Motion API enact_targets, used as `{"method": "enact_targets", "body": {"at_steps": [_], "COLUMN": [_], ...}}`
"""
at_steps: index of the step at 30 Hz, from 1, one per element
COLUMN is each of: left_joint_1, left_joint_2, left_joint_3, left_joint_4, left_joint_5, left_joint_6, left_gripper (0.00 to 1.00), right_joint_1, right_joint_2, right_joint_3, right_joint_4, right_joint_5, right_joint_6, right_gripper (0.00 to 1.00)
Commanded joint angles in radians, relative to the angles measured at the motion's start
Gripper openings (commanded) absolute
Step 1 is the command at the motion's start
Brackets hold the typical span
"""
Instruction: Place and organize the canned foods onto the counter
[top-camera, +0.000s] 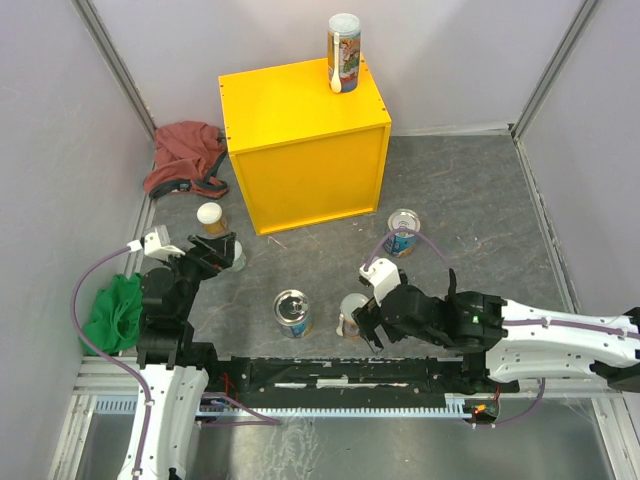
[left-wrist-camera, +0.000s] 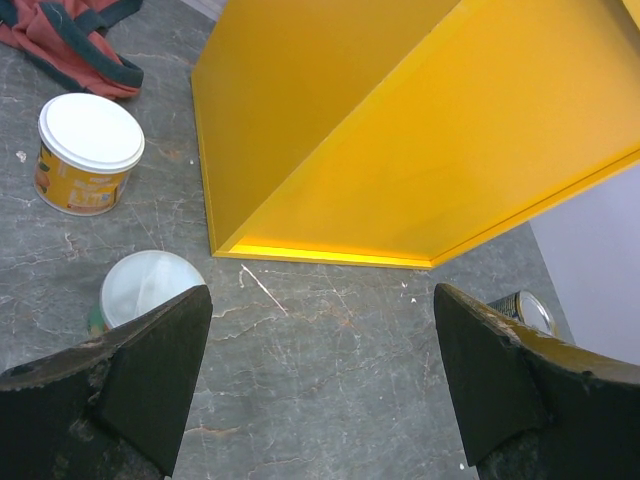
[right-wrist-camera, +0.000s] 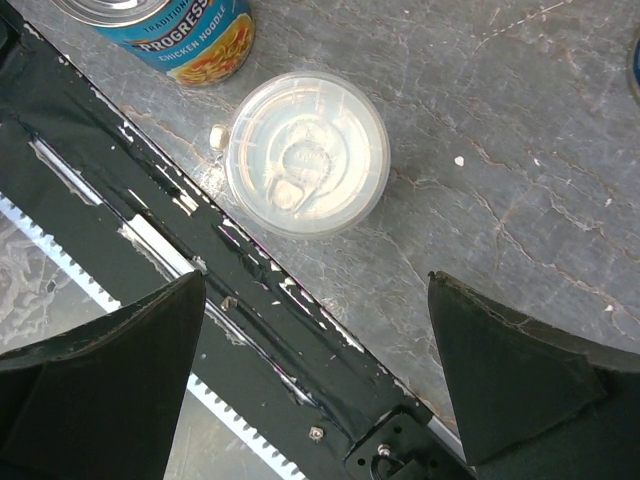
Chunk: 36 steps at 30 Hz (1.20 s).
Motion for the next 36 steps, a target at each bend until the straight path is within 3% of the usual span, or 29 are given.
{"method": "enact_targets", "body": {"at_steps": [1,17,29,36], "left_joint_1": [0.003,0.002,-0.037,-0.038], "left_joint_2": [0.010,0.045,0.050,0.050], "left_joint_3": [0.025,0.030,0.035,0.034], "left_joint_4": [0.006,0.022,0.010,0.006], "left_joint_5": [0.029,0.047,0.011,0.012], "left_joint_6": [0.000,0.059,0.118,0.113], "left_gripper": [0.97,0.98,1.00,1.00], "right_joint_1": [0.012,0.013,-0.014,-0.036], "right_joint_2": [0.021,0.144,0.213,0.188], "right_joint_3": [-0.038,-0.112,-0.147,-0.196], "right_joint_4": [0.127,0.342,0.456,0.491], "right_joint_5": [0.038,0.142,0.114,0.095], "right_joint_6": [0.023,-0.026,-0.054,-0.056], "right_gripper": [0.99,0.99,1.00,0.92]}}
